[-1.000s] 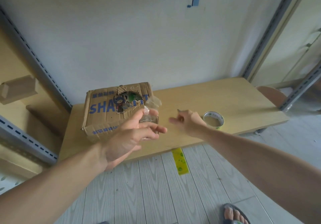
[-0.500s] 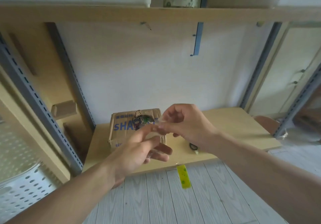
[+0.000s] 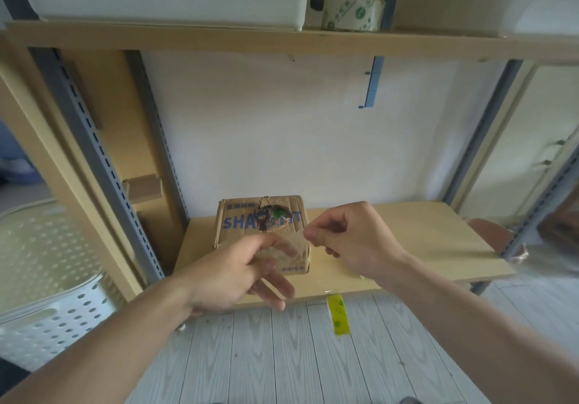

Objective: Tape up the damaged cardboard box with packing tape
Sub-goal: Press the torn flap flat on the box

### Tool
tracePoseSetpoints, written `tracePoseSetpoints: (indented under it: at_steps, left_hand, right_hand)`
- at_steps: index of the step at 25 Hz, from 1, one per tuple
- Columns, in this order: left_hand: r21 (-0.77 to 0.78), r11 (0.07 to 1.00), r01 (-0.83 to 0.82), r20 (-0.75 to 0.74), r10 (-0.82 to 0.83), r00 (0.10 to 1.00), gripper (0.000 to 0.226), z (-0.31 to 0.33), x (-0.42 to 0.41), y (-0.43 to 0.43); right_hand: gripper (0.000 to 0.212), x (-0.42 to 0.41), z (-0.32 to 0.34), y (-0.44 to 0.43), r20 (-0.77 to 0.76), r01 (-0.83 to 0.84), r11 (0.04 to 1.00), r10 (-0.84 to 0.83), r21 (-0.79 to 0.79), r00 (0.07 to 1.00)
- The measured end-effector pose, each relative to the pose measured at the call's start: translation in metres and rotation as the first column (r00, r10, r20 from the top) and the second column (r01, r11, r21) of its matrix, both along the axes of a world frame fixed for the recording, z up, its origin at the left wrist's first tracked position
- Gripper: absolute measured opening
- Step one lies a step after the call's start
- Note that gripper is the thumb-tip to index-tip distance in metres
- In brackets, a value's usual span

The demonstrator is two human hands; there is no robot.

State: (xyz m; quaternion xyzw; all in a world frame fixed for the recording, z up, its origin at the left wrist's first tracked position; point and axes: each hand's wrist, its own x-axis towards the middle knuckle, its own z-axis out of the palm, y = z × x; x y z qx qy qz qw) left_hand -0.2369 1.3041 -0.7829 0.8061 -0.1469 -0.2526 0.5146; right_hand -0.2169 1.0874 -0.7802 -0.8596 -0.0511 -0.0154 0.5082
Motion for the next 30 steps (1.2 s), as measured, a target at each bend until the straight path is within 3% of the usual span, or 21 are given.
tracePoseSetpoints:
  at_steps: [8,12,18,23,26,30]
  left_hand:
    - [0.015,0.984,0.176,-0.141,-0.172,0.975,0.019,-0.005,0.023,0.009]
    - [-0.034,0.998,0.054,-0.137,-0.058,0.989,0.015,-0.019,0.039,0.009]
    - [-0.136,0.959,-0.25,-0.054,0.245,0.968,0.013,-0.048,0.056,0.006]
    - [-0.204,0.92,-0.335,-0.059,0.33,0.942,0.023,-0.056,0.066,0.004]
    - [-0.235,0.879,-0.415,-0.079,0.409,0.909,0.033,-0.059,0.075,0.008]
    - [-0.353,0.753,-0.556,-0.226,0.508,0.831,0.032,-0.056,0.076,0.02]
  right_hand:
    - [0.008,0.009,-0.011,-0.012,-0.14,-0.099,0.994,0.093,-0.038,0.986]
    - [0.012,0.016,-0.023,-0.017,-0.16,-0.087,0.996,0.084,-0.017,0.983]
    - [0.014,0.027,-0.033,-0.018,-0.178,-0.041,0.997,0.051,0.06,0.983]
    - [0.019,0.037,-0.038,-0.011,-0.096,0.054,0.995,-0.046,0.084,0.994]
    - [0.015,0.044,-0.038,-0.005,-0.071,0.068,0.992,-0.06,0.107,0.996]
    - [0.013,0.057,-0.032,0.013,-0.037,0.082,0.983,-0.077,0.163,0.996]
